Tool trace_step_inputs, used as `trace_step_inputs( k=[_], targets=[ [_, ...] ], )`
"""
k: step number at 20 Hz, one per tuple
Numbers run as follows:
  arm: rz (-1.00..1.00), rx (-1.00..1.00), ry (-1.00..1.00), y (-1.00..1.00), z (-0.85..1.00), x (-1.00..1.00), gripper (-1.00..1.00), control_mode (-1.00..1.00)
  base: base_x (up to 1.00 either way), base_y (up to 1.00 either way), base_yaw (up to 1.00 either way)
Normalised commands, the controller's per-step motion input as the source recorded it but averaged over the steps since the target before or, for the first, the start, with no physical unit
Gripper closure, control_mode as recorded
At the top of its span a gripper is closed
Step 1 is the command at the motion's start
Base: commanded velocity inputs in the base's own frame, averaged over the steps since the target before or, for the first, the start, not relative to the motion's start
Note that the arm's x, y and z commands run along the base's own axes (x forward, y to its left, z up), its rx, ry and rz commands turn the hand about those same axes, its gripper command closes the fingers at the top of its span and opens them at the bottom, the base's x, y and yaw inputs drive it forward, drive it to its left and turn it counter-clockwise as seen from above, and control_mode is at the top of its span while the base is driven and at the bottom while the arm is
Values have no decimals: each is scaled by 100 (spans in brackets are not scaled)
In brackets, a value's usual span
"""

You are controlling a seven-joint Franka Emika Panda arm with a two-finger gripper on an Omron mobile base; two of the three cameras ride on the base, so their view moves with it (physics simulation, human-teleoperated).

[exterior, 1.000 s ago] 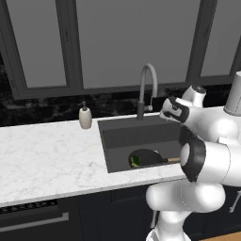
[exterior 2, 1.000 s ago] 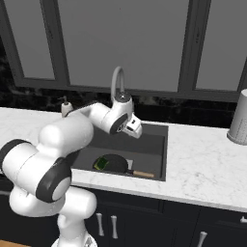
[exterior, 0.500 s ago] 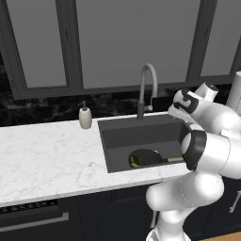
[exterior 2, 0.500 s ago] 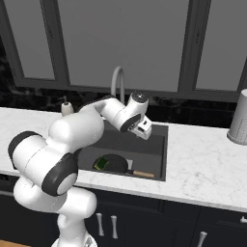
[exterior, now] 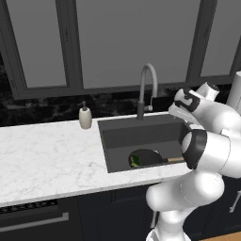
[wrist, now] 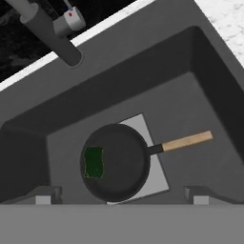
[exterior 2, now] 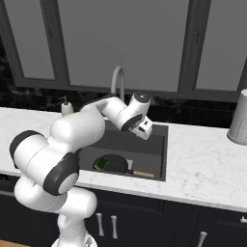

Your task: Pick the pan and sponge and place them into the sink. Then turn on the water.

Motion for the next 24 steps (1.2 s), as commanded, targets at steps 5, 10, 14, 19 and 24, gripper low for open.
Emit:
trace_step_inputs(
  k=[5,10,14,19,24],
  targets=[
    [0,25,0,0,0,3,-100,-100,0,0,0],
    [0,4,1,0,0,0,-100,-100,0,0,0],
    [0,2,1,0,0,7,-100,-100,0,0,0],
    [0,21,0,0,-1,6,-100,-100,0,0,0],
    [0,7,0,0,-1,2,-100,-100,0,0,0]
  ],
)
